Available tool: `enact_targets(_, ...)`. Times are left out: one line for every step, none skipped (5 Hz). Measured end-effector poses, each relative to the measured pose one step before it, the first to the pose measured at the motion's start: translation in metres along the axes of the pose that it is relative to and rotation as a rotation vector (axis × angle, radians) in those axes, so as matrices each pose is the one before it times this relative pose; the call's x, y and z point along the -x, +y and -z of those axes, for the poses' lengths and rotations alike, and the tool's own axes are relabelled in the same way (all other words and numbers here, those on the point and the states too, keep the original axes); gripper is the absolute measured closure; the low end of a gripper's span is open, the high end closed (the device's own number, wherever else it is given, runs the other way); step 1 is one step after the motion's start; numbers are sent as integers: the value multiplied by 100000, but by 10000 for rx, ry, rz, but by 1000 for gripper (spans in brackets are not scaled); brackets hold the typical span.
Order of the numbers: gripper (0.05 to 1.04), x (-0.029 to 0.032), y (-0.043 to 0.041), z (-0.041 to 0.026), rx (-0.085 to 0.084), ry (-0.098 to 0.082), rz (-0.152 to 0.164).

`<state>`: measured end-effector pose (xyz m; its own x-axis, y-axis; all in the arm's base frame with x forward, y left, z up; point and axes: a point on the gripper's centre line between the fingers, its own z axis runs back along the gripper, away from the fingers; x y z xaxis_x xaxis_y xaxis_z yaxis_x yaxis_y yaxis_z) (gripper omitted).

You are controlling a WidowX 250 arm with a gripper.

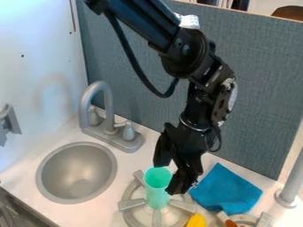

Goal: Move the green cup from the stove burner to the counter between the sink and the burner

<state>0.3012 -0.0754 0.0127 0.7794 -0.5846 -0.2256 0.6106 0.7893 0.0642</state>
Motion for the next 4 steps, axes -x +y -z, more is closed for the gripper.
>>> enact_targets(79,264,-291,1224,136,356,64)
enact_targets(79,21,-59,443,-17,-123,410)
enact_targets(79,-39,161,-67,-88,-4,270)
enact_targets(79,-1042,382,1109,68,252,-119)
